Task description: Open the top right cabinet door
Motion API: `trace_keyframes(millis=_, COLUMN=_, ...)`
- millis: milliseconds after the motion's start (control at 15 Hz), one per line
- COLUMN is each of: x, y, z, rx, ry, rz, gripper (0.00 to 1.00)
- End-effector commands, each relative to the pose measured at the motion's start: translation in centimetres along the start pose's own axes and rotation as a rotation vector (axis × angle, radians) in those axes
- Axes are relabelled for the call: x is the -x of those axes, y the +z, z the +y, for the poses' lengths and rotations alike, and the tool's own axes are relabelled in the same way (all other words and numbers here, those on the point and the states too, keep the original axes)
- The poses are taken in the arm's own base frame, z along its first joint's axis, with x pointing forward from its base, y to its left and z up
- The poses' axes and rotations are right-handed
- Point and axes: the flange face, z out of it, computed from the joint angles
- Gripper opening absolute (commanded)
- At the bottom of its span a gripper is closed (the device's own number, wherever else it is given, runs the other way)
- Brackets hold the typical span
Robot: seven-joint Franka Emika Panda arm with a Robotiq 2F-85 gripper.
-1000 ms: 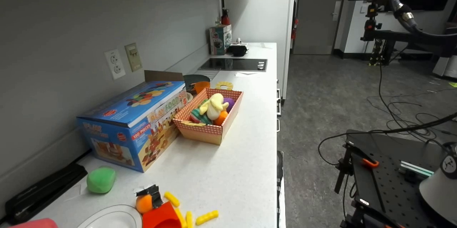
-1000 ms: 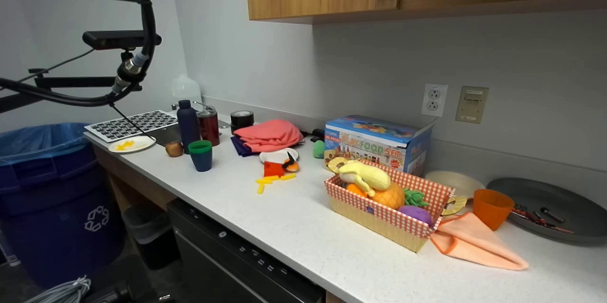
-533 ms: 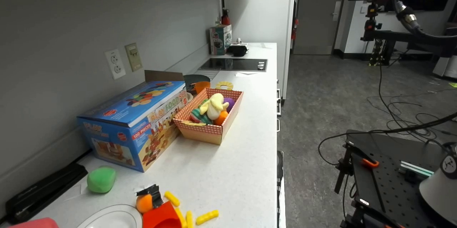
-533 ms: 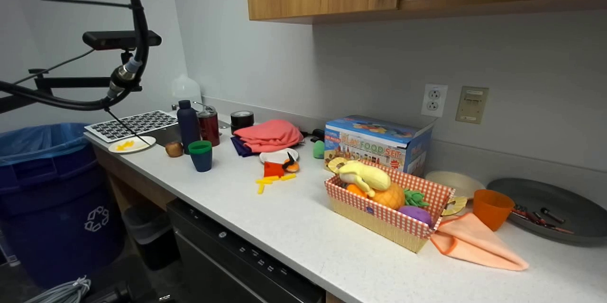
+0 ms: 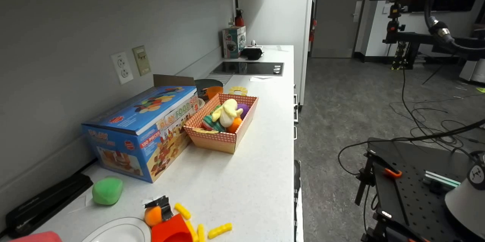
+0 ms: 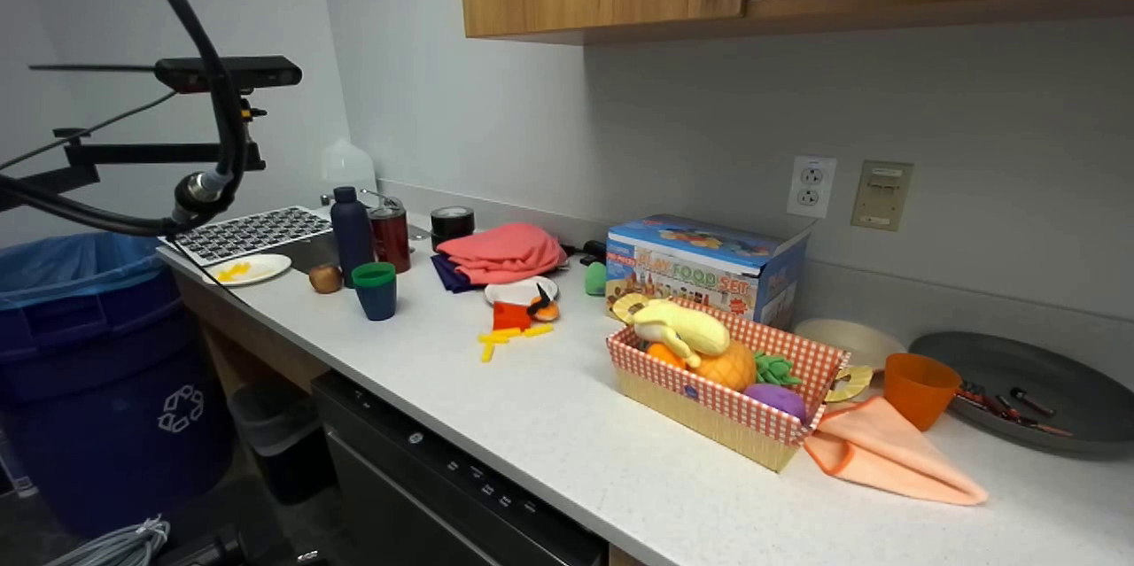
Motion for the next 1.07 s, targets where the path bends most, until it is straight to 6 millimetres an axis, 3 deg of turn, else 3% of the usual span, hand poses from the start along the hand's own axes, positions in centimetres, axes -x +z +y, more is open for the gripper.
trace_keyframes(millis=0, x=0.6, y=-1.5, z=6.1, rx=0.147, ry=-0.01, rz=0.007, gripper=1.0)
trace_keyframes(millis=667, x=-0.2, y=-3.3, z=8.1, rx=0.088, ry=-0.102, rz=-0.071, gripper=1.0)
trace_keyframes(millis=733, x=-0.7, y=-0.5, z=3.4, rx=-0.043, ry=-0.062, rz=-0.018, gripper=1.0)
trace_keyframes(millis=1000, x=-0.6, y=-0.2, z=2.9, rx=-0.06, ry=-0.059, rz=-0.018, gripper=1.0)
